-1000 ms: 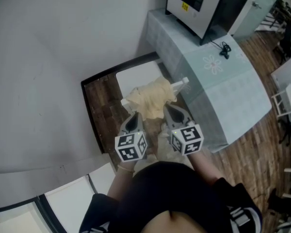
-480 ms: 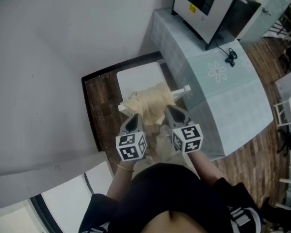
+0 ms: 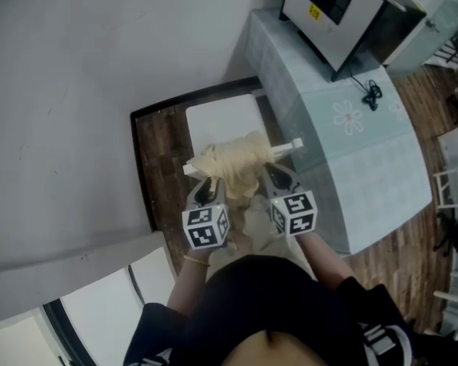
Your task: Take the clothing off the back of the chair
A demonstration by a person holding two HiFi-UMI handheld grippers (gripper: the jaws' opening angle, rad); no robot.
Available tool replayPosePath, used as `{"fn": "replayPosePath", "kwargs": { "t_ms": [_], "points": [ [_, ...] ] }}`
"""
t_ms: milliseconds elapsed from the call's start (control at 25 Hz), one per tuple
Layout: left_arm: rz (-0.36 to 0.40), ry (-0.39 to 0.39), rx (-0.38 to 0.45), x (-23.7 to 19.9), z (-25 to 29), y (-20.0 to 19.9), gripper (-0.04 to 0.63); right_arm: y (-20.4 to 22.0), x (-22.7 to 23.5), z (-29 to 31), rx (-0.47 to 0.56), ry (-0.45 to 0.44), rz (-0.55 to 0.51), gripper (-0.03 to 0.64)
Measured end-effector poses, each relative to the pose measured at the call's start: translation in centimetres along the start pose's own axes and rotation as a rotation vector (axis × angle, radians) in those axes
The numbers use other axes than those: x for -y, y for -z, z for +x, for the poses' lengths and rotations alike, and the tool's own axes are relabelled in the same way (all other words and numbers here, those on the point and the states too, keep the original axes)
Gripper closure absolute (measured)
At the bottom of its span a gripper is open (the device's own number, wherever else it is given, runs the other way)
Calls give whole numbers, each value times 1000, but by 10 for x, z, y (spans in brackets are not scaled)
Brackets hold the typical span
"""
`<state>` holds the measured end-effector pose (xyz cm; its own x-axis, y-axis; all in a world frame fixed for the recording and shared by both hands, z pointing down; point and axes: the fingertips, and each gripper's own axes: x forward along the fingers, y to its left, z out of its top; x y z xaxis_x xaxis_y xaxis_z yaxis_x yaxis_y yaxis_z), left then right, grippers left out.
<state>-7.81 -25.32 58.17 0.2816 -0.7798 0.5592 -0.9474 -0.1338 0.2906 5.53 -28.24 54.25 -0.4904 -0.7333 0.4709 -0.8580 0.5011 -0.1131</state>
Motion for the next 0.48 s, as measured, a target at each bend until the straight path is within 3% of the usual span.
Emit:
{"fn": "replayPosePath", "kwargs": {
  "t_ms": [80,240,480],
  "points": [
    [-6,-1,-11,-1,5,3,469,3,4,5,-16,-2,-3,597],
    [-16,-1,-42,-3,16,11,376,10,13,17,-55,-4,0,490],
    [-23,-14,-52,-6,30,16,328,15,26,31,-89,26,-22,398]
  ]
}}
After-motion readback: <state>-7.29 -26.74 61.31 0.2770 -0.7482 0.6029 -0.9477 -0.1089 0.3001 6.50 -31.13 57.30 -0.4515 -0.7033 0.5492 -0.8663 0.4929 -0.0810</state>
